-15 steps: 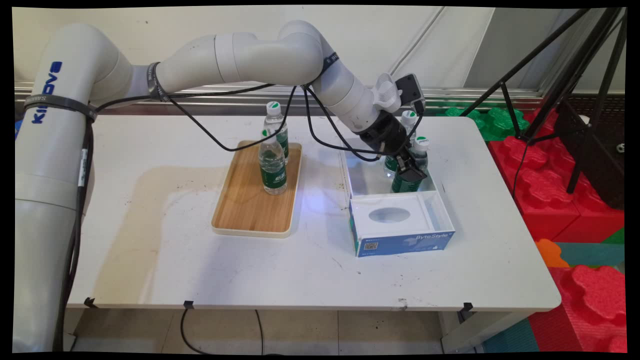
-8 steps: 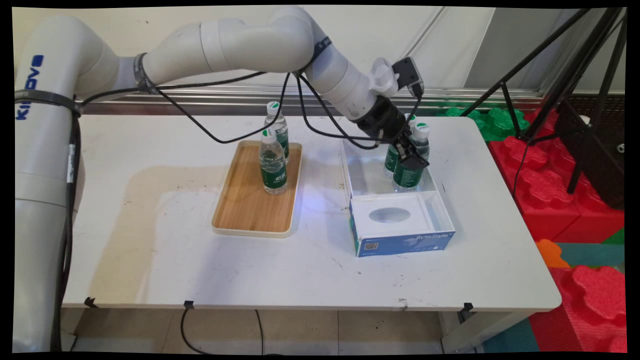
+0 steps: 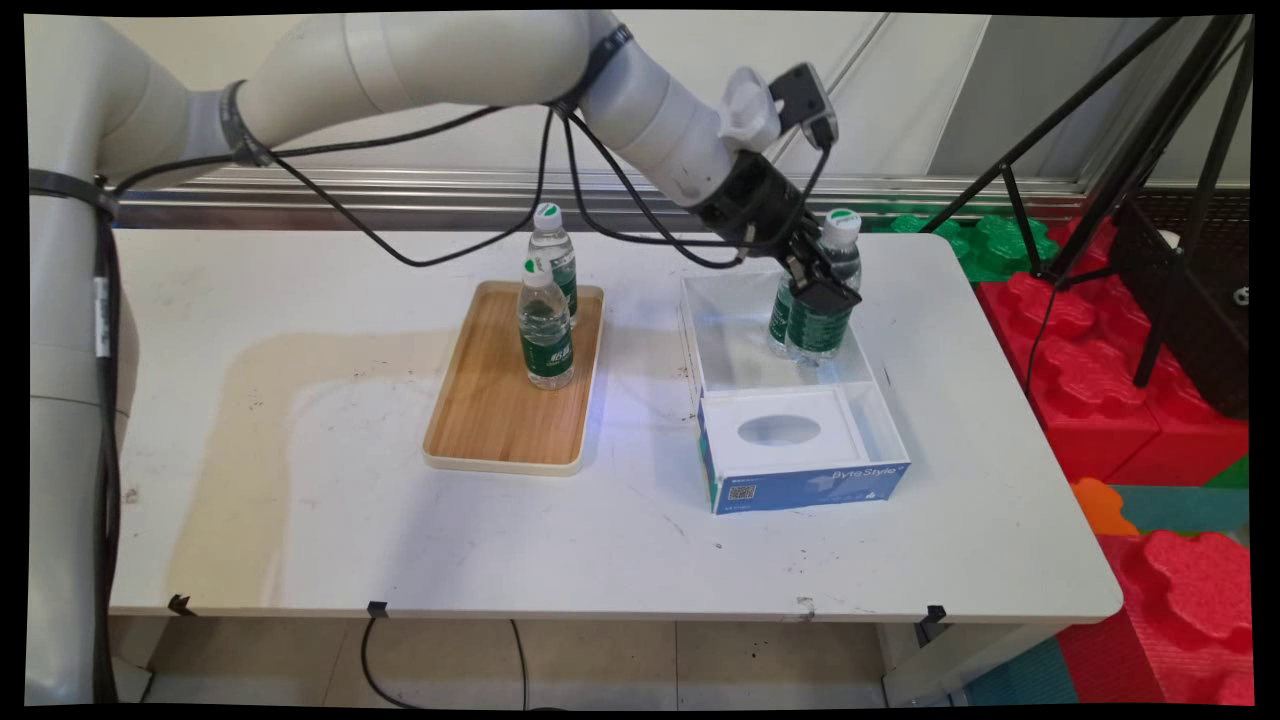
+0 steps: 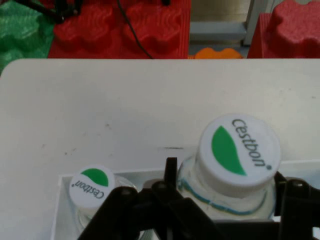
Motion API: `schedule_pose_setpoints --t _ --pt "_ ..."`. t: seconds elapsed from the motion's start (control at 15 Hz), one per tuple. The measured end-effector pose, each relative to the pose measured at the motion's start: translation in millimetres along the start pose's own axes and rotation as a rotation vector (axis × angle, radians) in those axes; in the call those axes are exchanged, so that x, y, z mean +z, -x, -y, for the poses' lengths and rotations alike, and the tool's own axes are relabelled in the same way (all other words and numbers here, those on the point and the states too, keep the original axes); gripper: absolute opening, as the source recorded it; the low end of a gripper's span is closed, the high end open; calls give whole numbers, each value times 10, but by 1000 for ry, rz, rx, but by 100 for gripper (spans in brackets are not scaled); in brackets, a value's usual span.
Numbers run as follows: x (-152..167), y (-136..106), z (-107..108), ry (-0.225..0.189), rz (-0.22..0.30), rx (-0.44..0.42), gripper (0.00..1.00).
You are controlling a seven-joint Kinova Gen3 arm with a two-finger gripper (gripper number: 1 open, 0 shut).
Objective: Place the picked object on the tray
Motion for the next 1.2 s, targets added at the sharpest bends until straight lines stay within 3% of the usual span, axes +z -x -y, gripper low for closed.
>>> schedule_pose_setpoints --t 0.4,0.87,1.2 --pt "-375 -62 -93 -3 -36 16 0" --pt "-1039 -77 -196 -34 -105 -9 0" --pt "-1456 -17 -242 -49 -127 -9 0"
